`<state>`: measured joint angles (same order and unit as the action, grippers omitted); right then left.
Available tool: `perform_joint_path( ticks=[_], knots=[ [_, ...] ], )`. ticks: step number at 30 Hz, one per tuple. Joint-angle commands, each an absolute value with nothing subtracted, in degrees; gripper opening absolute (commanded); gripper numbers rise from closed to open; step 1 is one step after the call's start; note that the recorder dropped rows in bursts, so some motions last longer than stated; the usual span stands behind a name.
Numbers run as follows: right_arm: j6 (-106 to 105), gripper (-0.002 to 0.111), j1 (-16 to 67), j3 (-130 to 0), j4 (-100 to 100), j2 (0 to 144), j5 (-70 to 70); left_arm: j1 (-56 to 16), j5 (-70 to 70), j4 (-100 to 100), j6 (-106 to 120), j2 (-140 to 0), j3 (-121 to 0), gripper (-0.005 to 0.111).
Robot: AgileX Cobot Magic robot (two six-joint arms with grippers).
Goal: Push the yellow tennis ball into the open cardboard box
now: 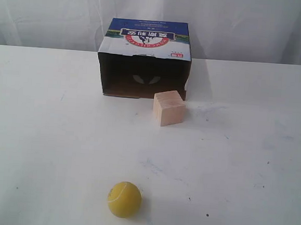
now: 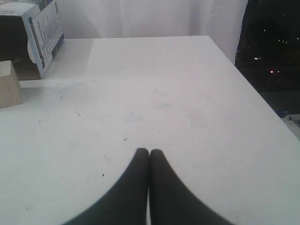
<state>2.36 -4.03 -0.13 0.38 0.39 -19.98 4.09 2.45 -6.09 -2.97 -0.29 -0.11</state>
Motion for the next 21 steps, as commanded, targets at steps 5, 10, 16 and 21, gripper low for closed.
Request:
perform_joint_path(
  ticks=[5,10,16,21],
  knots=[
    [2.7,0.000,-4.0,0.0,0.4,0.0,-19.7,3.9,43.7,-17.1,-23.9,-1.4,-3.1,0.000],
    [2.7,0.000,-4.0,0.0,0.4,0.0,-19.7,3.9,24.3,-30.2,8.1,-21.7,-30.5,0.000],
    [2.7,0.000,-4.0,0.0,0.4,0.0,-19.7,3.9,-33.3,-7.6,12.4,-55.0,-62.2,0.000],
    [2.8,0.000,-4.0,0.0,0.4,0.0,-19.7,3.9,-49.0,-21.9,34.6,-66.9,-67.0,0.000]
  ],
)
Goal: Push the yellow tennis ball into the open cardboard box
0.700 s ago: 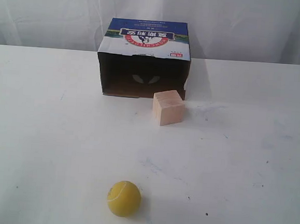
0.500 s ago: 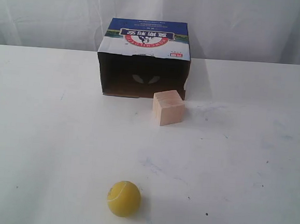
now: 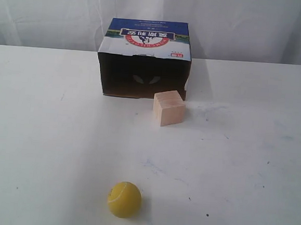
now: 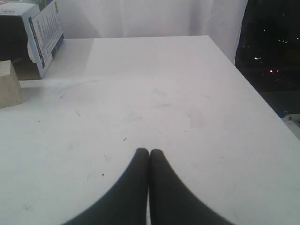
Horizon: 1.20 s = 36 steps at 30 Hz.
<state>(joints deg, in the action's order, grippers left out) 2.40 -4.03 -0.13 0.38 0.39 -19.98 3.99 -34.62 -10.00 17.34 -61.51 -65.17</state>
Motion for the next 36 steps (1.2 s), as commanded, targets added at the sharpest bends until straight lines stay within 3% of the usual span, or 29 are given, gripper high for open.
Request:
perform_joint_path(
  ticks=[1,4,7,12,17,23,29,36],
  knots=[
    [2.8,0.000,-4.0,0.0,0.4,0.0,-19.7,3.9,-50.8,-27.6,40.0,-67.3,-66.2,0.000],
    [2.8,0.000,-4.0,0.0,0.4,0.0,-19.7,2.7,-54.7,-45.3,50.2,-67.0,-61.0,0.000],
    [2.8,0.000,-4.0,0.0,0.4,0.0,-19.7,-3.5,-50.7,-54.2,57.1,-66.6,-53.0,0.000],
    [2.8,0.000,-4.0,0.0,0.4,0.0,-19.7,-19.2,-33.6,-56.2,66.9,-67.4,-40.3,0.000],
    [2.8,0.000,-4.0,0.0,0.4,0.0,-19.7,-29.0,-14.1,-57.0,71.0,-67.9,-35.0,0.000],
    [2.8,0.000,-4.0,0.0,0.4,0.0,-19.7,-31.8,-18.5,-58.9,74.7,-73.0,-34.9,0.000],
    [2.8,0.000,-4.0,0.0,0.4,0.0,-19.7,-32.1,-18.8,-82.8,100.0,-79.7,-34.9,0.000],
    [2.8,0.000,-4.0,0.0,0.4,0.0,-19.7,-32.1,-20.5,-87.1,104.6,-84.9,-34.9,0.000]
  ],
)
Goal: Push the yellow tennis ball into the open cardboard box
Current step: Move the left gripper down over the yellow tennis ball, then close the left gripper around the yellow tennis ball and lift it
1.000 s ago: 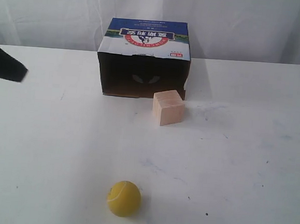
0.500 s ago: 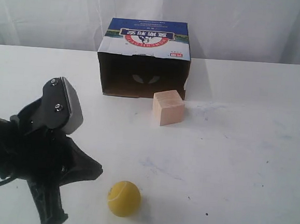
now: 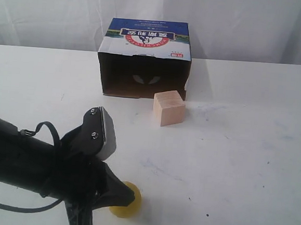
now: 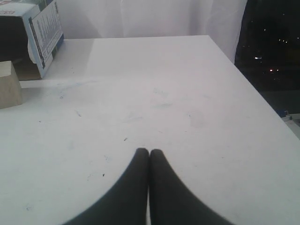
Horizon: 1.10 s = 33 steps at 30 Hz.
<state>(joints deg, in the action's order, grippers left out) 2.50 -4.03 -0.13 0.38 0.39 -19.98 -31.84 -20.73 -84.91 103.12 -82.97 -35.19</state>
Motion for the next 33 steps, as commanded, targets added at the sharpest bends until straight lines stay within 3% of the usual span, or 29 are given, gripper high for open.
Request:
perform_joint_path(
  ticks=[1,33],
  knots=[
    [2.8,0.000,-4.0,0.0,0.4,0.0,-19.7,-32.1,-20.6,-87.1,105.1,-85.3,-34.9,0.000],
    [3.7,0.000,-4.0,0.0,0.4,0.0,-19.6,-32.1,-10.5,-87.5,113.3,-97.5,-49.2,0.000]
  ],
)
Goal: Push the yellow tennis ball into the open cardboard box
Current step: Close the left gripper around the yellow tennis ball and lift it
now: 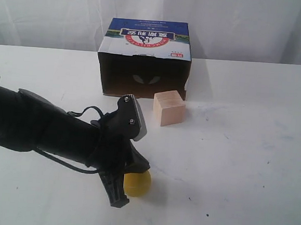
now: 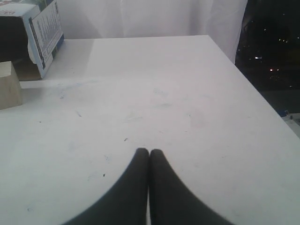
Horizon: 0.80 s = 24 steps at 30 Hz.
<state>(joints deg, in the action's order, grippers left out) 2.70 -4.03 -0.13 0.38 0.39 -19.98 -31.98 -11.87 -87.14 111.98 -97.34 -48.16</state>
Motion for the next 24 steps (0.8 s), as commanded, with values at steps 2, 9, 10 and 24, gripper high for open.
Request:
perform_joint_path(
  ticks=[2,9,10,24],
  knots=[
    [3.7,0.000,-4.0,0.0,0.4,0.0,-19.6,-32.1,-8.7,-87.9,113.3,-97.4,-50.0,0.000],
    [3.7,0.000,-4.0,0.0,0.4,0.0,-19.6,-32.1,-9.2,-90.0,109.9,-96.3,-54.2,0.000],
    [3.7,0.000,-4.0,0.0,0.4,0.0,-19.6,-32.1,-10.6,-91.0,109.7,-96.0,-54.3,0.000],
    [3.7,0.000,-4.0,0.0,0.4,0.0,-19.6,-32.0,-14.0,-91.1,110.4,-97.5,-53.1,0.000]
  ],
)
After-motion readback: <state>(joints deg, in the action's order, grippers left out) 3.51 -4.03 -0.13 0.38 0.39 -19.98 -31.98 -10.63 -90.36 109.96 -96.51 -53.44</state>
